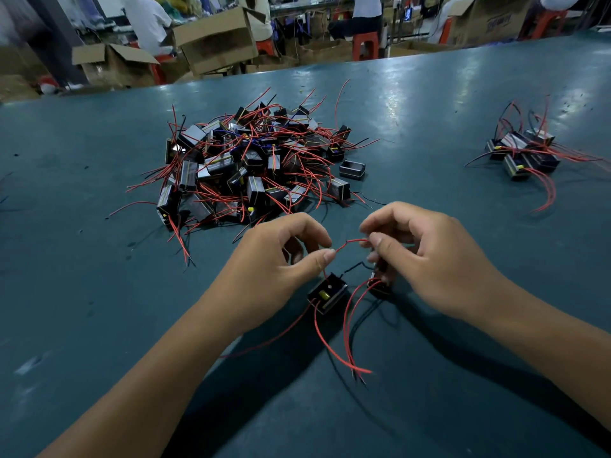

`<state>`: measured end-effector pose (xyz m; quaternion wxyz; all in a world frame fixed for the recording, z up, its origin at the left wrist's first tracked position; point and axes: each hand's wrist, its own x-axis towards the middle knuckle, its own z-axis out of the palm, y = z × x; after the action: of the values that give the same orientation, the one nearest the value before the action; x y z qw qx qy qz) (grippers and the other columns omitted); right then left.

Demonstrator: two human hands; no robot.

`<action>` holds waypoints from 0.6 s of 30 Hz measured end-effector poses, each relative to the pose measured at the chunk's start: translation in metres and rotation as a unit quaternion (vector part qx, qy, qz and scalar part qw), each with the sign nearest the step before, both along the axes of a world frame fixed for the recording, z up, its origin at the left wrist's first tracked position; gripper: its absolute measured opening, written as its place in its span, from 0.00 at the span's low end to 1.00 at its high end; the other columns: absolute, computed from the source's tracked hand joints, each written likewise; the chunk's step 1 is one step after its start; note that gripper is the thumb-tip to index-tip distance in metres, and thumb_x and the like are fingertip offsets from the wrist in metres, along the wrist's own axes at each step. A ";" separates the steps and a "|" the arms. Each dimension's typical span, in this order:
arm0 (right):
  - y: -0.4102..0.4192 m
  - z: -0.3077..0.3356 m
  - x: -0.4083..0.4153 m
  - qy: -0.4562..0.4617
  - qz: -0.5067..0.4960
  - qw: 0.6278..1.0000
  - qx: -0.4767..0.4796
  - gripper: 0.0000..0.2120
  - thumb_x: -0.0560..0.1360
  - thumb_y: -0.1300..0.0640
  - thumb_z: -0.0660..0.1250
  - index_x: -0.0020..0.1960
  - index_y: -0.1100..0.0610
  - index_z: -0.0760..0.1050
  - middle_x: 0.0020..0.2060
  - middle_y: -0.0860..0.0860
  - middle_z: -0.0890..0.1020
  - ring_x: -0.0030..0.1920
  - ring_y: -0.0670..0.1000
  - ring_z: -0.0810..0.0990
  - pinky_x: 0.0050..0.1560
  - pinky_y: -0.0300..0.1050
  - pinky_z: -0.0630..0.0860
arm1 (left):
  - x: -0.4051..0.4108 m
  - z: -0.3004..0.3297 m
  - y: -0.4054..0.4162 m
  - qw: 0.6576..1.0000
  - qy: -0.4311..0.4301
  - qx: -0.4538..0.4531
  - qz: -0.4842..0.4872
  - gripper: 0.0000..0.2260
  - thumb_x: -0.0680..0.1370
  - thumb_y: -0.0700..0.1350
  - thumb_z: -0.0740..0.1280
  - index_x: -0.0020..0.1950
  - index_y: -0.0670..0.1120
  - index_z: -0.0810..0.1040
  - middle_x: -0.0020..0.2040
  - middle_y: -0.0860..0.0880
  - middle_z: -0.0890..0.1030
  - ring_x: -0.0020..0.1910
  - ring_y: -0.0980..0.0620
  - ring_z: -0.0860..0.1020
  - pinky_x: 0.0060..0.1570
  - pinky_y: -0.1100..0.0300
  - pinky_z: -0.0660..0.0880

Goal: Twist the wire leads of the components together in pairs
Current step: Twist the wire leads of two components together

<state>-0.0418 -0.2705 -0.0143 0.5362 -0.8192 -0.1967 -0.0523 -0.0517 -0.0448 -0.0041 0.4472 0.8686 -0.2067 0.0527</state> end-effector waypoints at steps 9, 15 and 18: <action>-0.020 0.014 0.005 -0.076 0.128 0.975 -0.167 0.05 0.74 0.54 0.69 0.49 0.45 0.79 0.60 0.38 0.76 0.57 0.46 0.80 0.52 0.38 0.77 | -0.009 0.002 -0.017 0.990 -0.097 0.084 -0.059 0.07 0.76 0.46 0.75 0.53 0.50 0.84 0.41 0.54 0.76 0.39 0.54 0.73 0.40 0.62 0.70; -0.025 0.016 0.008 -0.101 0.168 0.957 -0.213 0.05 0.74 0.54 0.68 0.49 0.48 0.81 0.62 0.40 0.75 0.64 0.45 0.75 0.60 0.39 0.72 | -0.010 0.000 -0.020 0.985 -0.106 0.114 -0.079 0.03 0.76 0.44 0.73 0.48 0.49 0.83 0.44 0.54 0.75 0.41 0.59 0.72 0.44 0.56 0.73; -0.026 0.018 0.009 -0.115 0.183 0.946 -0.241 0.03 0.75 0.49 0.71 0.48 0.47 0.80 0.64 0.40 0.74 0.66 0.42 0.73 0.65 0.37 0.67 | -0.009 0.002 -0.017 0.984 -0.119 0.115 -0.069 0.02 0.76 0.44 0.70 0.48 0.50 0.82 0.45 0.54 0.75 0.41 0.63 0.72 0.44 0.62 0.71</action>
<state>-0.0325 -0.2968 0.0035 0.2973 -0.8621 -0.4103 0.0016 -0.0611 -0.0619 -0.0019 0.3193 0.8852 -0.3230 0.1007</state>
